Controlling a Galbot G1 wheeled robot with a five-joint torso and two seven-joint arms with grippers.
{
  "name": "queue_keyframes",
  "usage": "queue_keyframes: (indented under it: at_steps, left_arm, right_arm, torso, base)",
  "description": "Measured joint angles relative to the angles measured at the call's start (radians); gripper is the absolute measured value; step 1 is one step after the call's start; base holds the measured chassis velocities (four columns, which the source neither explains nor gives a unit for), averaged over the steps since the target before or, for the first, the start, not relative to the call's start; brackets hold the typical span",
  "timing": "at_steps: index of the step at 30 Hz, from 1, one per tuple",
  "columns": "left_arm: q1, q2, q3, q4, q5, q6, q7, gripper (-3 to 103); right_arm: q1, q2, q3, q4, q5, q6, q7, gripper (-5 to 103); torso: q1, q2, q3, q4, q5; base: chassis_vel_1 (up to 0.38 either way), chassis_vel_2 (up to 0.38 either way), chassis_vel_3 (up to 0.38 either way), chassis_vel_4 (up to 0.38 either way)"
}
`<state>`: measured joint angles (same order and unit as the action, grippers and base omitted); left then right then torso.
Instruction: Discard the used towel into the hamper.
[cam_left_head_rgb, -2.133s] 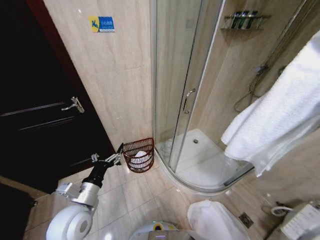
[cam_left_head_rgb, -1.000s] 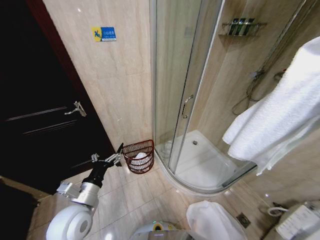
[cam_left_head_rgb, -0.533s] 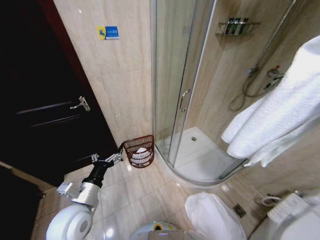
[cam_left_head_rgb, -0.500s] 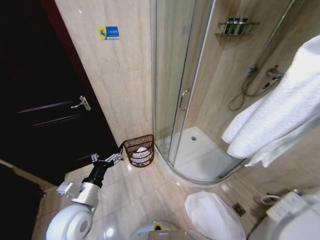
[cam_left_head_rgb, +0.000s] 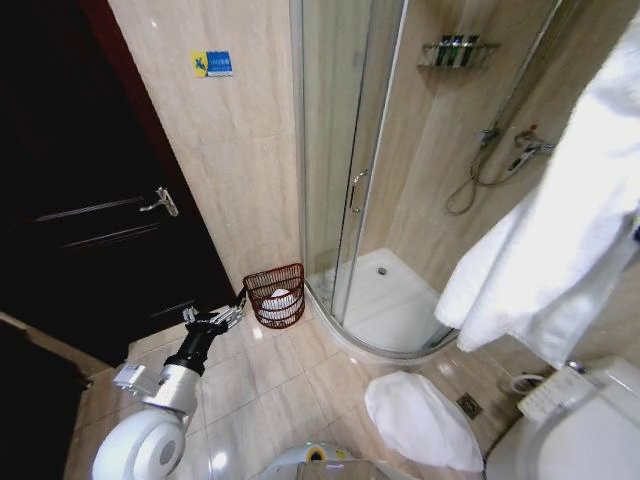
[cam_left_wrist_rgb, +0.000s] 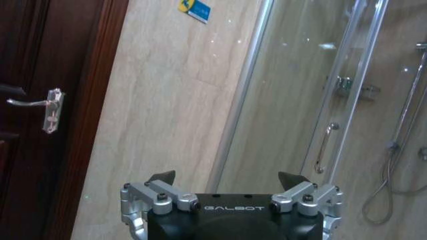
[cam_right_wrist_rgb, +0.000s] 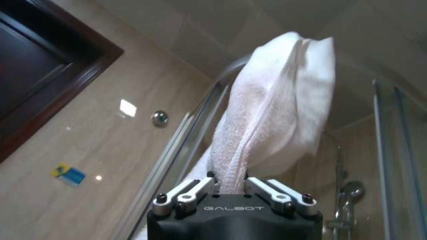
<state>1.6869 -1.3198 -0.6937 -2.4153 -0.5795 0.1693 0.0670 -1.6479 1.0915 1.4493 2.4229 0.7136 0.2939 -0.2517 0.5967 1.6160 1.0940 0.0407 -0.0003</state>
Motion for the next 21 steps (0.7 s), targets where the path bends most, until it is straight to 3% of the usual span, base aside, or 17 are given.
queue_keyframes:
  at_steps: [12, 21]
  left_arm:
    - [0.000, 0.000, 0.000, 0.000, 0.000, 0.000, 0.000, 100]
    - [0.000, 0.000, 0.000, 0.000, 0.000, 0.000, 0.000, 100]
  right_arm:
    - [-0.037, 0.070, -0.114, -0.040, -0.102, 0.111, -0.134, 8]
    - [-0.066, 0.096, -0.177, -0.031, -0.139, 0.141, -0.194, 8]
  torso:
    - [-0.001, -0.001, 0.000, -0.0002, 0.0005]
    - [-0.001, -0.001, -0.001, -0.0002, -0.0001]
  base:
    - [0.000, 0.000, 0.000, 0.000]
    - [0.000, 0.000, 0.000, 0.000]
